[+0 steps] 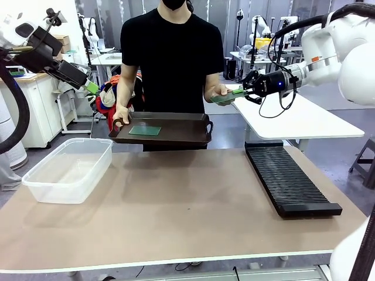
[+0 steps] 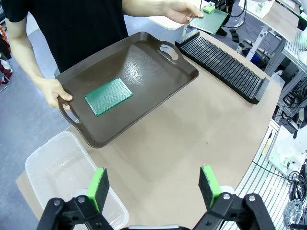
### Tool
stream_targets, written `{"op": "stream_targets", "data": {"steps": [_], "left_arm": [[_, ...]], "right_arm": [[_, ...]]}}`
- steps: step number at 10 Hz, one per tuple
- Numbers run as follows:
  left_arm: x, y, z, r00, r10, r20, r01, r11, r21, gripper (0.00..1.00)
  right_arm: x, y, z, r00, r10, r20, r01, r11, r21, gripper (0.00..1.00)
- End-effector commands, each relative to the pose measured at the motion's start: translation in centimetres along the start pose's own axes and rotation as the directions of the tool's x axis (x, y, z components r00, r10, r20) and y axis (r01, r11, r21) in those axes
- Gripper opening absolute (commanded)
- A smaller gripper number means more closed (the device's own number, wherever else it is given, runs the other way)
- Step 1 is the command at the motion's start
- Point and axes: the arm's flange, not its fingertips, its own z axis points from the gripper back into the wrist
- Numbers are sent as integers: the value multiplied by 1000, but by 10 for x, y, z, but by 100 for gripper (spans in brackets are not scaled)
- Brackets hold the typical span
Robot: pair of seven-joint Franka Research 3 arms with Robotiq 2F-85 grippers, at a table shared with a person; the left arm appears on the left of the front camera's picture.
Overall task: Sort PCBs into racks and boxes based on the side picked up.
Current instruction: Pick up the Blank PCB handed by the Human, then if the short side of the Blank PCB is picked up, insert it into the PCB Rack ; if the long side is picked up, place it in the Organizing box.
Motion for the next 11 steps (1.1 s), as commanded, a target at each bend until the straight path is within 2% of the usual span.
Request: {"op": "stream_targets", "data": {"steps": [1,5,7,8,11], "left_arm": [[-2,0,0,1000,2,-2,-2,1000,-12,100],[-2,0,0,1000,2,-2,-2,1000,-12,100],[-2,0,0,1000,2,-2,-2,1000,-12,100],[-2,0,0,1000,2,-2,-2,1000,-12,100],[-2,0,0,1000,2,-2,-2,1000,-12,100]], "right_arm": [[5,3,2,999,-23,-24,24,999,43,0],[4,2,2,998,-38,-49,40,998,39,0],[2,8,1,1000,-12,-6,12,1000,7,0],[-1,-4,0,999,-17,-29,17,1000,18,0],[-1,-4,0,999,-17,-29,17,1000,18,0]]}}
